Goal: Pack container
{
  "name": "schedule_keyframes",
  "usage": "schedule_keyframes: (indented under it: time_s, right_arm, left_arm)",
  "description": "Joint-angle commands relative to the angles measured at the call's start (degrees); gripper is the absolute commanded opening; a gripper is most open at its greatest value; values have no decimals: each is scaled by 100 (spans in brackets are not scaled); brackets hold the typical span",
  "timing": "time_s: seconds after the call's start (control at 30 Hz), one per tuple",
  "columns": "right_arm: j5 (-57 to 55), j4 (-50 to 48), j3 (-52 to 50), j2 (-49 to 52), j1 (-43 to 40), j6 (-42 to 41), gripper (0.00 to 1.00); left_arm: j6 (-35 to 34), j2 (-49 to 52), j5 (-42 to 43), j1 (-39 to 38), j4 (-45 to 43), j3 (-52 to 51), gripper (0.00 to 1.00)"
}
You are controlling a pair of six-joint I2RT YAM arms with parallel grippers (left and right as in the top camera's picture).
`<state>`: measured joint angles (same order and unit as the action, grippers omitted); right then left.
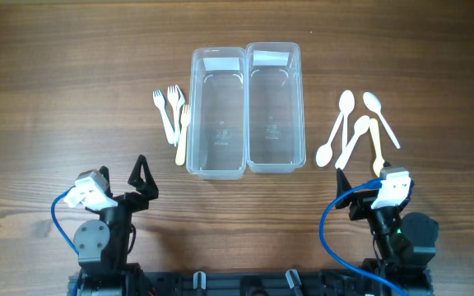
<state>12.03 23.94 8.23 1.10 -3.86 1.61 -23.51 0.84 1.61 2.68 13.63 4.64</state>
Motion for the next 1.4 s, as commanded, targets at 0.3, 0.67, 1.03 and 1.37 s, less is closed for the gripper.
schedule_keyframes:
  time_s: [0.3,0.67,1.03,1.37]
  right_arm:
    - [114,-17,-31,-83,-13,-9,100]
    - [114,-17,-31,-83,-13,-11,100]
    - [116,-17,-31,-83,-13,-13,100]
    - [133,-22,-31,-83,-13,-37,100]
  left_arm:
    - [-76,-46,7,-37,-37,-55,100]
    - [-76,-46,7,-37,-37,-55,100]
    - [-76,-46,7,-37,-37,-55,100]
    - [-140,-46,382,-37,-42,-52,100]
